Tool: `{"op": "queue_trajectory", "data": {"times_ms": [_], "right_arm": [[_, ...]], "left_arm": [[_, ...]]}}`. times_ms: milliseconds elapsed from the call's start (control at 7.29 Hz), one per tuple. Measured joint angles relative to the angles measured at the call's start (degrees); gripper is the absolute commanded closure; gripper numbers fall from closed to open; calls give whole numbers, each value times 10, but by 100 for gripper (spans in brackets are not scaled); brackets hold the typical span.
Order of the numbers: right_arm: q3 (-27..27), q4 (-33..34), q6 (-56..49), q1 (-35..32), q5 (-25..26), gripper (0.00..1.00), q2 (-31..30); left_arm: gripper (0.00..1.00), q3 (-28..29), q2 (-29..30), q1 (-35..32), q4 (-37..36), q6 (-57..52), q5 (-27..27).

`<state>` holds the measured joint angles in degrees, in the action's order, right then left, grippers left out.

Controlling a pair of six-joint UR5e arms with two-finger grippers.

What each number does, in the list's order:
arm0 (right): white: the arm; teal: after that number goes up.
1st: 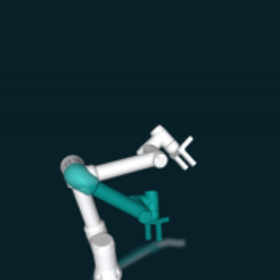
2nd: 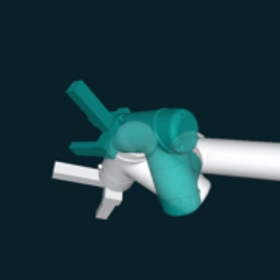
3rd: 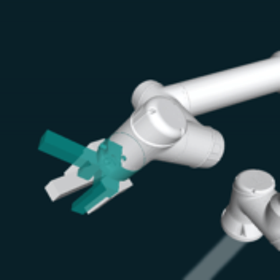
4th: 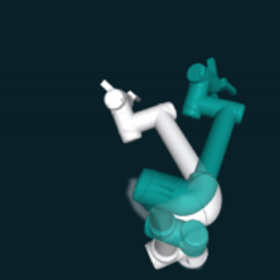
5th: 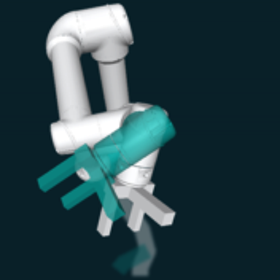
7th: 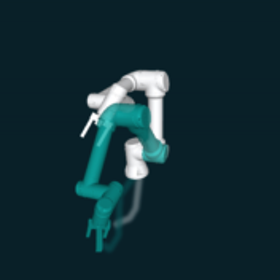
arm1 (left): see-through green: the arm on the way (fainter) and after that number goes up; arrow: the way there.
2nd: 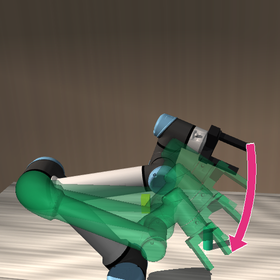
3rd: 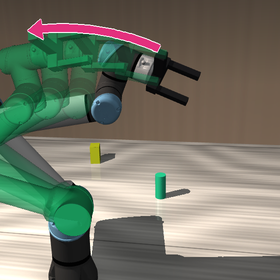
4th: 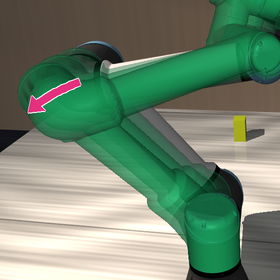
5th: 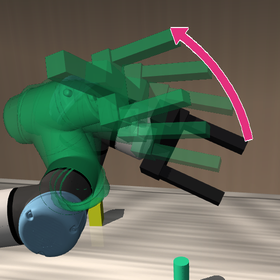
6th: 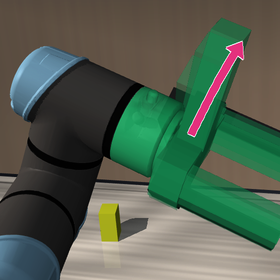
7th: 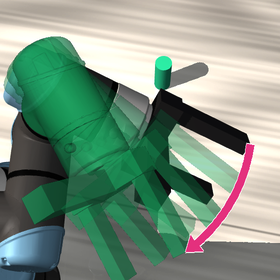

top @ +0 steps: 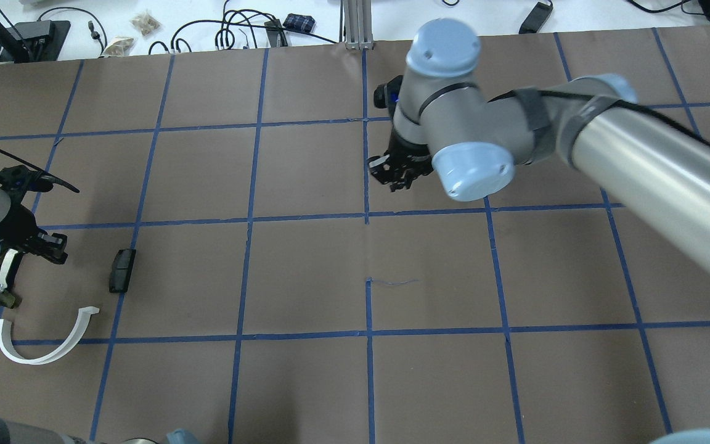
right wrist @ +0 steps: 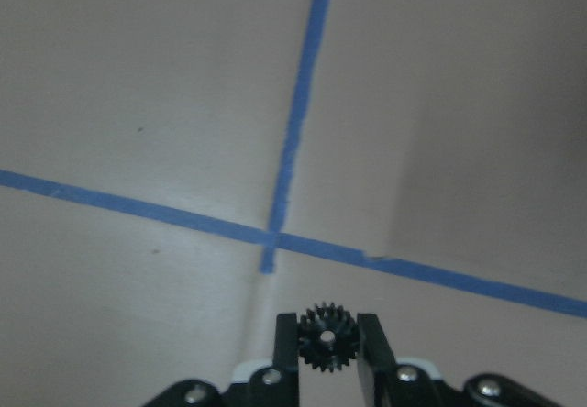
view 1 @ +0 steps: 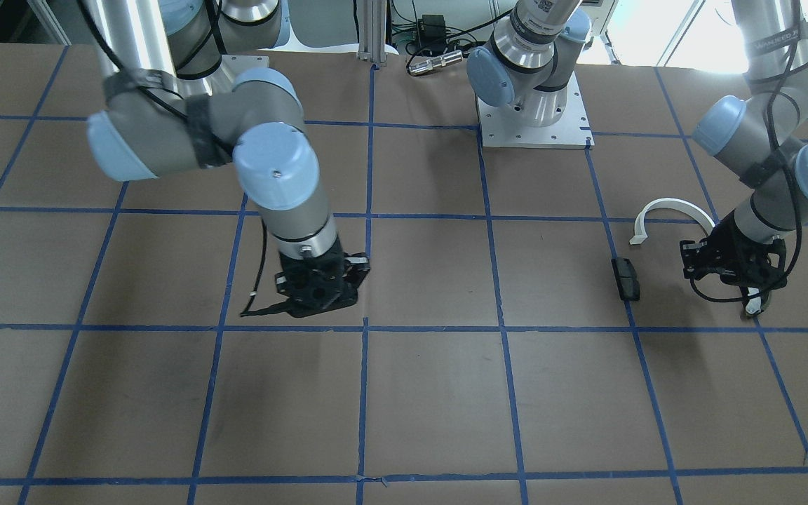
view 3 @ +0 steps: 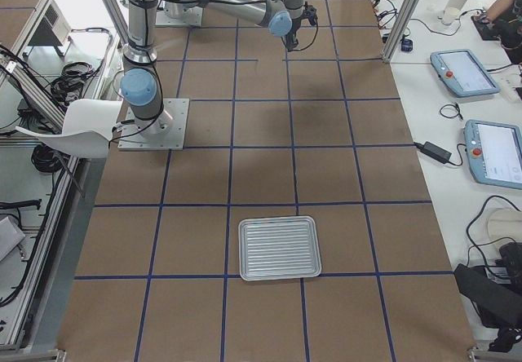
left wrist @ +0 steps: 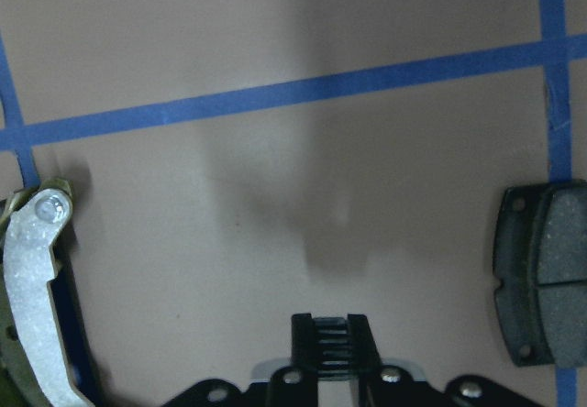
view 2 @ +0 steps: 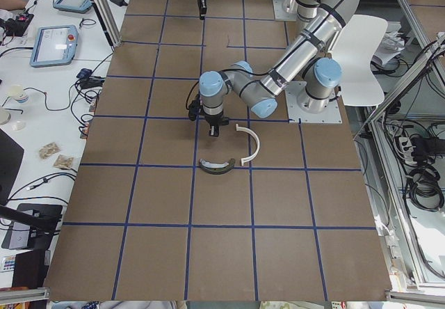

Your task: Place bearing gear from tray to pile

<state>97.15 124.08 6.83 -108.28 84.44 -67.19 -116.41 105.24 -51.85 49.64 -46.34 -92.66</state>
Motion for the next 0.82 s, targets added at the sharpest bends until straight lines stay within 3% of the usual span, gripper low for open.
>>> {"op": "queue_trajectory", "data": {"times_ms": [137, 275, 412, 549, 824], "right_arm": [[0, 33, 57, -43, 5, 100, 30], [0, 60, 90, -72, 12, 95, 54], [1, 75, 103, -85, 20, 40, 72], [0, 81, 106, -90, 30, 0, 82], [-16, 83, 106, -89, 55, 0, 86]], "left_arm": [[19, 0, 7, 3, -4, -3, 12], [20, 4, 6, 2, -5, -3, 19], [20, 14, -2, -3, 2, -1, 28], [20, 35, -15, -14, 32, 3, 41], [20, 126, -44, -83, 190, 59, 47]]}}
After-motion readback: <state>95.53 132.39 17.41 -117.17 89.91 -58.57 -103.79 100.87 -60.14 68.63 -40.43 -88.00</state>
